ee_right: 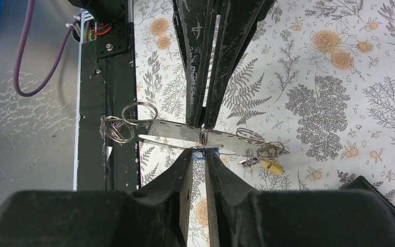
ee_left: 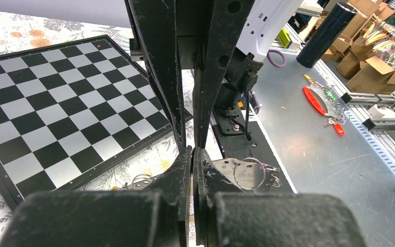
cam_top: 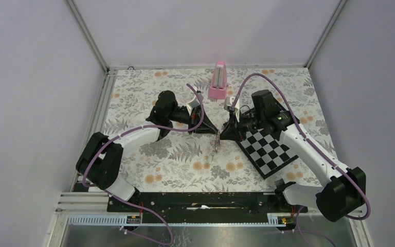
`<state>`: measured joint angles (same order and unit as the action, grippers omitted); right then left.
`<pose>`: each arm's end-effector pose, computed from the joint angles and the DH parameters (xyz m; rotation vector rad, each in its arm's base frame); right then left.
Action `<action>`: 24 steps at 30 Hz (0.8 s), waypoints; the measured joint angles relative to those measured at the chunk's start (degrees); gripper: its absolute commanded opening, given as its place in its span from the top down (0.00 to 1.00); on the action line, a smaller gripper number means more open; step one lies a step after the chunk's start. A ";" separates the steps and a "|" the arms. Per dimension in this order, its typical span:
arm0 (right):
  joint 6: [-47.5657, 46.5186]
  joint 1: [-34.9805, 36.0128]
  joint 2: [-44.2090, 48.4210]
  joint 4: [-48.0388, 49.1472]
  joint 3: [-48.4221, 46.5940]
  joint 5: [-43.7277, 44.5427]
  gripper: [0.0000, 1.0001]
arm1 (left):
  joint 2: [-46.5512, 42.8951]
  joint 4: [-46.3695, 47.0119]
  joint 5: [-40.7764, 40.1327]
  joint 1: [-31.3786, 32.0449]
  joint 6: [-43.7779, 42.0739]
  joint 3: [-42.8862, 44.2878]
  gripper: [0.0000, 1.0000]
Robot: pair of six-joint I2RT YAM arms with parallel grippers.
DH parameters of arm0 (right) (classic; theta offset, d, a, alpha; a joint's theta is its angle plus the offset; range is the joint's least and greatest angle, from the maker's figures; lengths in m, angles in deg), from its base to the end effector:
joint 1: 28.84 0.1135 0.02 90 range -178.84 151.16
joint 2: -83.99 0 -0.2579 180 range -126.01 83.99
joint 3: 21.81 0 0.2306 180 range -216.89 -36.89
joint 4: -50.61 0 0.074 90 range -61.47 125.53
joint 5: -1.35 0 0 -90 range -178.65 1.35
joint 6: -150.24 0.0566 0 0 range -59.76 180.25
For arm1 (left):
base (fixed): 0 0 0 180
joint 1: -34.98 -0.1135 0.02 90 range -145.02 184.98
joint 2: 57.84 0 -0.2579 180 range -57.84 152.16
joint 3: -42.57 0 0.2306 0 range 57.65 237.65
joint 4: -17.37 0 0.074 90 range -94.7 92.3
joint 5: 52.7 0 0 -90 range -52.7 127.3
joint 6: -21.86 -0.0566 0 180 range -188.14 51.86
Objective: Put the keys on the keyring
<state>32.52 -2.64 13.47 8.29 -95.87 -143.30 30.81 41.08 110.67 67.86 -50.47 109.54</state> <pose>0.2016 0.1506 0.3040 -1.3730 1.5866 1.0393 0.2379 -0.2184 0.2893 1.2979 1.2859 -1.6141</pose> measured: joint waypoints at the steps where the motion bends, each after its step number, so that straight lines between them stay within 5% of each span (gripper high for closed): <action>1: 0.04 0.00 0.00 0.09 0.00 -0.02 0.85 | 0.00 0.02 0.00 0.00 0.04 -0.02 1.00; 7: 0.37 0.00 -0.07 0.83 0.00 -0.04 0.99 | 0.00 0.72 0.48 0.02 0.39 -0.04 1.00; 12: 0.81 0.00 -0.11 1.25 0.02 -0.52 1.00 | 0.00 4.07 0.68 0.00 3.19 -0.87 1.00; 24: 3.69 -0.02 -0.50 4.35 1.16 -3.65 0.98 | 7.10 34.25 2.62 -0.22 27.50 -1.90 1.00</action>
<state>36.21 -2.66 12.97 12.64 -94.71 -146.95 37.91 75.33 113.29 67.64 -22.97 107.64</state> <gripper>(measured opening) 0.014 0.017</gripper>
